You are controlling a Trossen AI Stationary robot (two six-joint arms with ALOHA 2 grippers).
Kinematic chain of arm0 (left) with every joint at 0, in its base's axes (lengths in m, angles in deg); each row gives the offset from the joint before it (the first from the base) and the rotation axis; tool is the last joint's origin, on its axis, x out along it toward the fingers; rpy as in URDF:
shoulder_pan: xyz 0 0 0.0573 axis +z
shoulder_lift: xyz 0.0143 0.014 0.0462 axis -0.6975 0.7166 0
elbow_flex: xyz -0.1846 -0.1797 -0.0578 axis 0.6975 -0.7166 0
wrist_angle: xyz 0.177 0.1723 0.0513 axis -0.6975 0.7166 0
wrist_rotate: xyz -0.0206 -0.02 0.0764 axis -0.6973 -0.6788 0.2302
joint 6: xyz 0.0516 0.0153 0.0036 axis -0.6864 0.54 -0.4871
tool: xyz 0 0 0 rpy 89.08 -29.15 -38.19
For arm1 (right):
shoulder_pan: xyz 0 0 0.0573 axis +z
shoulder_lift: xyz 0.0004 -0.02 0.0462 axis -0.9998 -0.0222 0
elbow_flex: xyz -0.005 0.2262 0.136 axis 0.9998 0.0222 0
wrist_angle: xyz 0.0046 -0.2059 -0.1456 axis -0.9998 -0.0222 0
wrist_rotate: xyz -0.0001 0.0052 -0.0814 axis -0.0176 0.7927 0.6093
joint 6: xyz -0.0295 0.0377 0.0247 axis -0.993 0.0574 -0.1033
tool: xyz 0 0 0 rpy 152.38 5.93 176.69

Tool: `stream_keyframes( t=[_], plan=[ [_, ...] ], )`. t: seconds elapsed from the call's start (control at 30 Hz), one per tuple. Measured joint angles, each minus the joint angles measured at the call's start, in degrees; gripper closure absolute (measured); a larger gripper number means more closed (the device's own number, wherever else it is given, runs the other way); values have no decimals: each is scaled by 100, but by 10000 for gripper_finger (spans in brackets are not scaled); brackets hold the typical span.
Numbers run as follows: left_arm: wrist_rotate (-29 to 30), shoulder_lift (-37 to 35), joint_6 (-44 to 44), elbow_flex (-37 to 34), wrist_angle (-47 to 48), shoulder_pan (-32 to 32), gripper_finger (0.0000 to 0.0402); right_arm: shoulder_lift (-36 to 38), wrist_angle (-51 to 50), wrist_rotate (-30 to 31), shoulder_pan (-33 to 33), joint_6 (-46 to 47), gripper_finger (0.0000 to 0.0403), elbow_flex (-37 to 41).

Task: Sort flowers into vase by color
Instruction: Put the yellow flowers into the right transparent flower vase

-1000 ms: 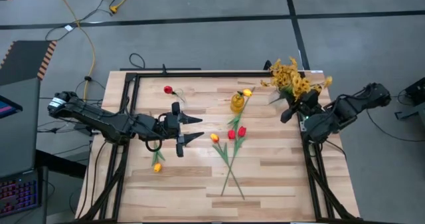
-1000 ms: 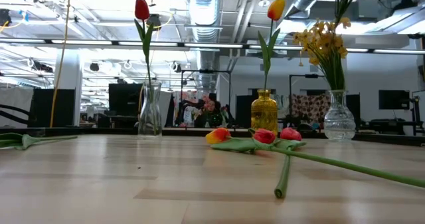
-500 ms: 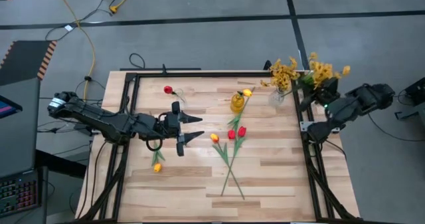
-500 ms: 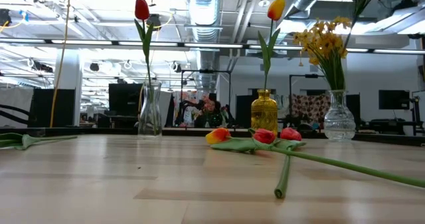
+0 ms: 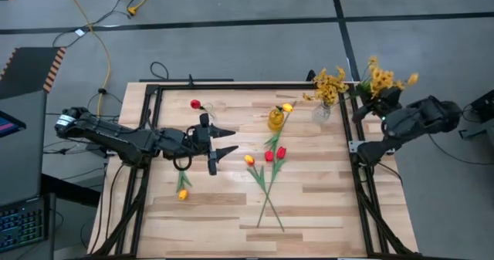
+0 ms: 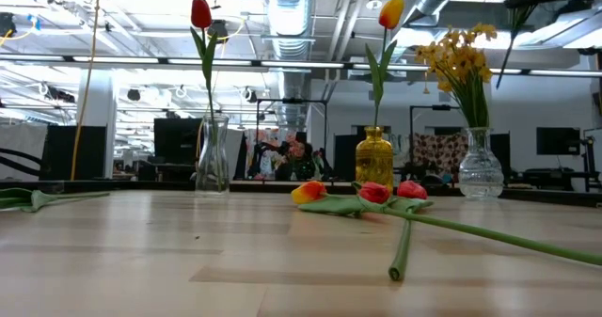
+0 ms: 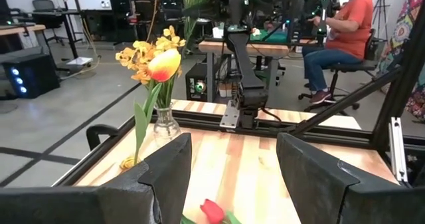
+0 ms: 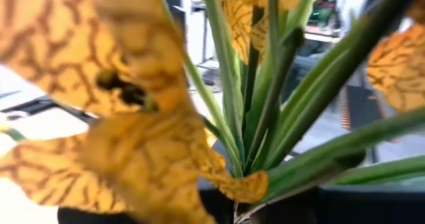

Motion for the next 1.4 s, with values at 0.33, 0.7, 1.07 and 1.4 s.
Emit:
stream_keyframes(
  t=[0.33,0.7,1.07,1.4],
  plan=[
    [-2,0,152,0,0,-2,193,-3,6,501,-476,1087,364,954],
    [-3,0,155,0,0,-2,193,-3,64,1093,-541,2522,364,1651],
    [-2,0,153,0,0,-2,193,-5,271,1248,-541,3058,364,2036],
    [-2,0,174,0,0,-2,193,-7,361,1253,-541,3058,364,2137]
  ],
)
